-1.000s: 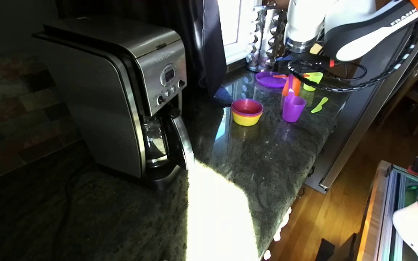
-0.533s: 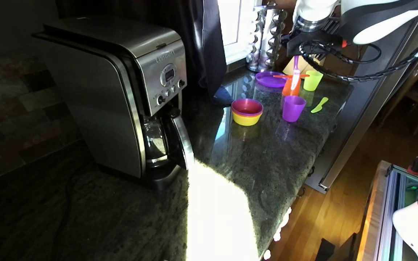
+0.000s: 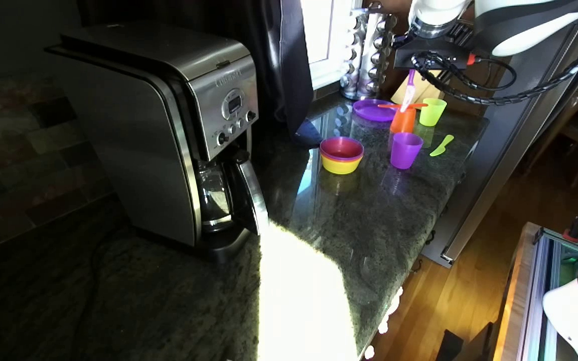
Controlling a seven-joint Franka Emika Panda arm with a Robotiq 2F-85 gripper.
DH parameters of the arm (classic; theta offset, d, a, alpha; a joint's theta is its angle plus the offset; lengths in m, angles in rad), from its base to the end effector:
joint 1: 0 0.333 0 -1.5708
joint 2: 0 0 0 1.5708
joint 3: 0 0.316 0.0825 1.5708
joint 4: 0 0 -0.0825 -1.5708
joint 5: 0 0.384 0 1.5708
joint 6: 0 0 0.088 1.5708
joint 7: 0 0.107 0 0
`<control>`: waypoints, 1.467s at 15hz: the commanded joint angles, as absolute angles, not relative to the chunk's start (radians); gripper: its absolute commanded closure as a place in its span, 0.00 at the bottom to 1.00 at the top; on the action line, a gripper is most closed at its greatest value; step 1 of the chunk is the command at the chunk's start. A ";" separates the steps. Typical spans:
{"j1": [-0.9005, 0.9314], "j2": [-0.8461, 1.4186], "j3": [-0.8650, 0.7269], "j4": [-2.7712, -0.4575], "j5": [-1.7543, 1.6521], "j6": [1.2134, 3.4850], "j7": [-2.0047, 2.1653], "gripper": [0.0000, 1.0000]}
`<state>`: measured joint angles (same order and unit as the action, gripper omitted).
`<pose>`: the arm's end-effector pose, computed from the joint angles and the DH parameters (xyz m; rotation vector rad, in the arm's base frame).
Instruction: Put the purple knife on the counter
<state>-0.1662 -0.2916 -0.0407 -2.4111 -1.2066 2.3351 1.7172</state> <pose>0.4599 -0.1127 0.4525 2.0403 -1.2868 1.0039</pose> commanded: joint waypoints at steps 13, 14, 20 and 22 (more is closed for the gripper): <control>-0.176 0.025 -0.144 -2.205 -0.505 2.341 1.688 0.94; -0.180 0.043 -0.152 -2.199 -0.492 2.344 1.716 0.94; -0.187 0.125 -0.203 -2.179 -0.397 2.369 1.821 0.94; -0.185 0.151 -0.213 -2.167 -0.356 2.364 1.825 0.94</control>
<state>-0.1881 0.1026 -0.1989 -2.1964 -0.4228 2.3543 1.7954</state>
